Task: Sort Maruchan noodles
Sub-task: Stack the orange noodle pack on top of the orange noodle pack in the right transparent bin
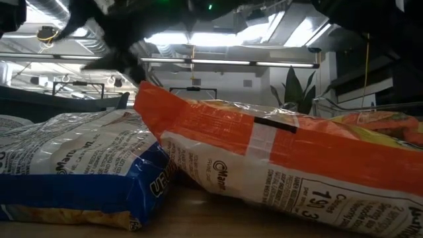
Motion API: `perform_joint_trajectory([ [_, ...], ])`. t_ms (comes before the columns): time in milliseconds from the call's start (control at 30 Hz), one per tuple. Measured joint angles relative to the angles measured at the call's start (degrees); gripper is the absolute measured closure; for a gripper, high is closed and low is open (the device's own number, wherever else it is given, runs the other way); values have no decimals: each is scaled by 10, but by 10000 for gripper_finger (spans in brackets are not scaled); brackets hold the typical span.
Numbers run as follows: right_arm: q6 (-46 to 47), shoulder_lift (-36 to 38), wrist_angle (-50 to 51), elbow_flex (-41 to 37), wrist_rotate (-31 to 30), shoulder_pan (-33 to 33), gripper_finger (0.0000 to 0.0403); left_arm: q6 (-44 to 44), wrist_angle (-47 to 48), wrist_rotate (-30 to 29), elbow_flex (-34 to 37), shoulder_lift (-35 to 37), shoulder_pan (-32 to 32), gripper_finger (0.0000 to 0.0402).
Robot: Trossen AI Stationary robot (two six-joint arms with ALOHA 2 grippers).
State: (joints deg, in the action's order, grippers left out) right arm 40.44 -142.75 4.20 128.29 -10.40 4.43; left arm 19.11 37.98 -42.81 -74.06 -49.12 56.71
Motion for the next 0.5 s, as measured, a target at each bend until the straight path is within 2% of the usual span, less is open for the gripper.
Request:
perform_joint_trajectory([
  [133,-17,34,7,1,46,0,151,0,1,0,0,0,0,398],
  [267,-32,77,74,1,102,4,158,0,1,0,0,0,0,398],
  [400,-46,122,243,2,124,17,162,-1,-3,0,0,0,0,398],
  [500,-49,148,396,1,97,37,162,-2,-3,0,0,0,0,398],
])
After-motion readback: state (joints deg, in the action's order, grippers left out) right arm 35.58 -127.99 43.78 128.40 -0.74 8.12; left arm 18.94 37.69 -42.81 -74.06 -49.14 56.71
